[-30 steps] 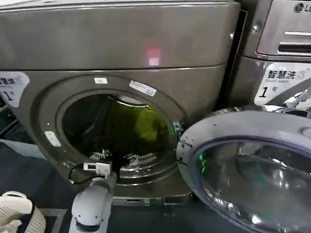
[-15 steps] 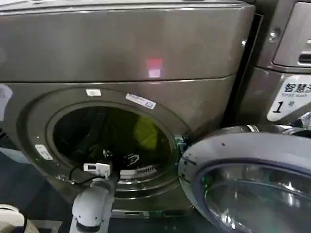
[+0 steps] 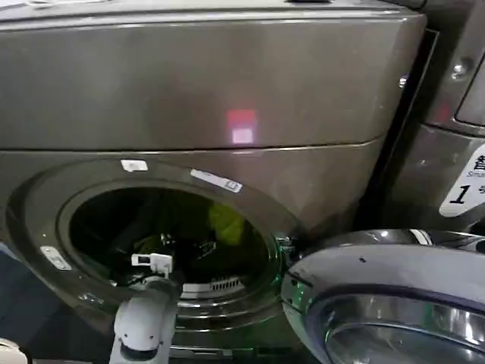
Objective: Grasp the clothes from the dryer.
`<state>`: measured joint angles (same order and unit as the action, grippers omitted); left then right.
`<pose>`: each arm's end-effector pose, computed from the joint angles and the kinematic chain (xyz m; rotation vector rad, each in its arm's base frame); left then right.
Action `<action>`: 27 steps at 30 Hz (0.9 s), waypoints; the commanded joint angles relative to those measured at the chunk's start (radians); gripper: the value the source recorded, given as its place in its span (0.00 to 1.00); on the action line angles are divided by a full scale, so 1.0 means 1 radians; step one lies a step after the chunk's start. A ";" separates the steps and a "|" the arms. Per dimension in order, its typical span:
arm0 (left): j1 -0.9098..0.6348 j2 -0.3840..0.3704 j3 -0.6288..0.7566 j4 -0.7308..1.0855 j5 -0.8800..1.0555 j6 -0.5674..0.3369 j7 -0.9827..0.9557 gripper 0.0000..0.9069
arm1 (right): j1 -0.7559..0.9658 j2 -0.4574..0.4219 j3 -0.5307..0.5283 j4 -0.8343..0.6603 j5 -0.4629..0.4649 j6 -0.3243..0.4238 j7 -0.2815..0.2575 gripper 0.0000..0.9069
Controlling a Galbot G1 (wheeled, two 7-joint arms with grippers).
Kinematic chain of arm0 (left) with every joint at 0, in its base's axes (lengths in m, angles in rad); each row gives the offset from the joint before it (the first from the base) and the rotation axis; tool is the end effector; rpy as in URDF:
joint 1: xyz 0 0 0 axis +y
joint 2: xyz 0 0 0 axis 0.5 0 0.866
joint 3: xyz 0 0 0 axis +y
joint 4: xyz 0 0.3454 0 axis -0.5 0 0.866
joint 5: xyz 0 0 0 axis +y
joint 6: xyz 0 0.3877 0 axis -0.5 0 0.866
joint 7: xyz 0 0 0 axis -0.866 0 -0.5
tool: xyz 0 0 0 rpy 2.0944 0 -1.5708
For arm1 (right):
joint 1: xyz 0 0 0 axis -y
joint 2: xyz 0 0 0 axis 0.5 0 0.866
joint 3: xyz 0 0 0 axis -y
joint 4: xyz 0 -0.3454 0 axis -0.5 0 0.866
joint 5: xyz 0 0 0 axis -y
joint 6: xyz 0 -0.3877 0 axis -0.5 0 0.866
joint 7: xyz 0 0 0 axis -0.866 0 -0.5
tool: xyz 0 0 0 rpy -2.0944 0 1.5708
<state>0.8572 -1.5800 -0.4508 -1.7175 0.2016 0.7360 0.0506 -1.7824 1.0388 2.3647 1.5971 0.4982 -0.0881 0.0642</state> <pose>0.4301 -0.0305 -0.2110 -0.0239 -2.7349 -0.2550 -0.1435 -0.4919 -0.0043 1.9424 2.0123 -0.6809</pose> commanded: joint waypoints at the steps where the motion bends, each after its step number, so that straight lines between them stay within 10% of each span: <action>1: -0.320 -0.004 0.000 0.408 -0.068 -0.164 -0.019 1.00 | -0.003 -0.003 0.002 -0.003 0.001 0.003 -0.004 1.00; 12: -0.506 -0.019 -0.002 0.684 0.029 -0.258 0.006 1.00 | -0.001 -0.002 0.001 0.006 0.001 0.000 -0.004 1.00; 18: -0.541 -0.001 -0.030 0.725 0.745 -0.316 0.408 1.00 | -0.005 0.001 0.000 0.007 0.001 0.001 -0.005 1.00; 27: -0.569 0.028 -0.064 0.697 1.331 -0.720 0.780 1.00 | -0.002 0.006 -0.017 0.007 -0.001 0.007 -0.012 1.00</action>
<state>0.3479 -1.5690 -0.4926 -1.0784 0.8700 0.3137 0.4503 -1.7831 1.0474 2.3505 1.6035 0.4977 -0.0826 0.0557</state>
